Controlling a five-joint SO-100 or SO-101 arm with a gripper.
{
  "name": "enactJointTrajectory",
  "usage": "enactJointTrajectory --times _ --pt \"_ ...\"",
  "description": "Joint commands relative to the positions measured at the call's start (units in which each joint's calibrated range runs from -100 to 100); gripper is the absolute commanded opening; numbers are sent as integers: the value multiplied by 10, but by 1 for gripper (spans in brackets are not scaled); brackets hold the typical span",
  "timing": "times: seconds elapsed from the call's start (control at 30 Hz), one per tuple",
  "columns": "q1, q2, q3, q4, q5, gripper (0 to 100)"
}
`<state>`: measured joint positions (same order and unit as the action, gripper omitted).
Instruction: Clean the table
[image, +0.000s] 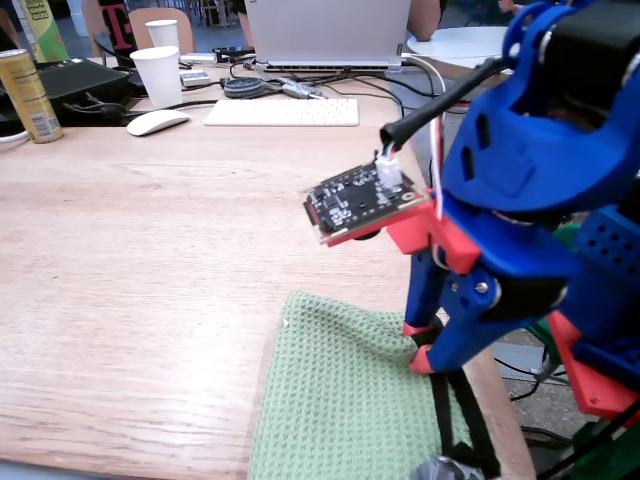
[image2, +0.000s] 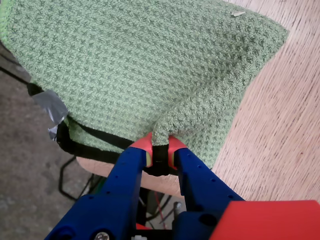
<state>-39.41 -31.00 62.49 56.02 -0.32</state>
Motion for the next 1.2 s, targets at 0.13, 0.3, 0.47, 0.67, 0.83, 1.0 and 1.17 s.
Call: enactJointTrajectory --times 0.13,0.3,0.47,0.67,0.83,1.0,1.17 --pt "130 -32 37 -1 36 1" --pt "315 -24 33 -1 73 1" --pt "672 69 -65 -2 152 1" --pt "936 275 -271 -27 200 1" --pt "912 278 -330 -25 194 1" --pt "749 174 -360 -23 180 1" --pt "553 69 -381 59 135 1"
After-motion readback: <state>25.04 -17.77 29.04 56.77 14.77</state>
